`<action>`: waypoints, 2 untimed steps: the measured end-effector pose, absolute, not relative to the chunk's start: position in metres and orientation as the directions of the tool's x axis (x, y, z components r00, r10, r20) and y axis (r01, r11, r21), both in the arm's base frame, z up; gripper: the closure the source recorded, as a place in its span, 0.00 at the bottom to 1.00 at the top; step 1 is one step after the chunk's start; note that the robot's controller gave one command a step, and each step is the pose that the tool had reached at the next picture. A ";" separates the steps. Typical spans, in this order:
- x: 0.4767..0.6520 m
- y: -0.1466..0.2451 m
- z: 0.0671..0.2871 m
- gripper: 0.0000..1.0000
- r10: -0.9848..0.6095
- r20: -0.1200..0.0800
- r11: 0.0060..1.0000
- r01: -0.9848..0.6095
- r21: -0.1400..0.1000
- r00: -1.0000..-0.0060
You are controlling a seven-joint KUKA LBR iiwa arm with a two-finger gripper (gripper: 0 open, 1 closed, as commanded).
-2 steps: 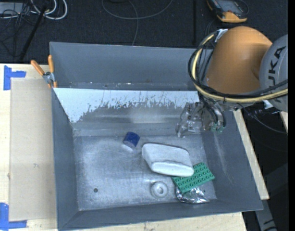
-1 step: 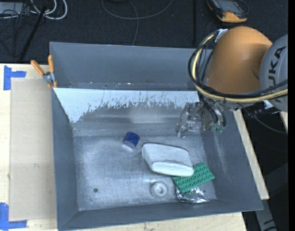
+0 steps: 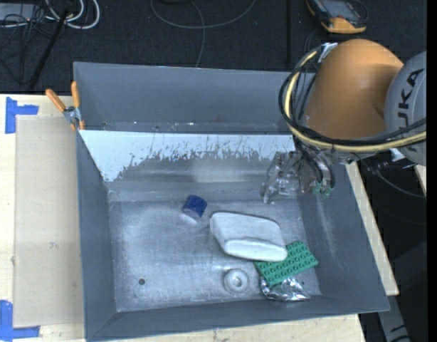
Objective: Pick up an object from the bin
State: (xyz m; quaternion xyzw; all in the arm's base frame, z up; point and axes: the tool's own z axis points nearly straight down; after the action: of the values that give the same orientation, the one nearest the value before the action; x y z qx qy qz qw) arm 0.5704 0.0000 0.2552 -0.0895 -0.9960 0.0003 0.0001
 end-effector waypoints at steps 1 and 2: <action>0.570 0.000 0.255 1.00 0.178 0.000 0.984 0.178 -0.001 -0.984; 0.570 0.000 0.255 1.00 0.178 0.000 0.984 0.178 -0.001 -0.984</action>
Offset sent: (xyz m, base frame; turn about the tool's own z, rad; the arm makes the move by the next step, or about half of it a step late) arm 0.0000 0.0000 0.0000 0.0000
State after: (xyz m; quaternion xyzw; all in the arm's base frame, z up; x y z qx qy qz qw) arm 0.5704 -0.0002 0.2551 -0.0892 -0.9960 0.0004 0.0001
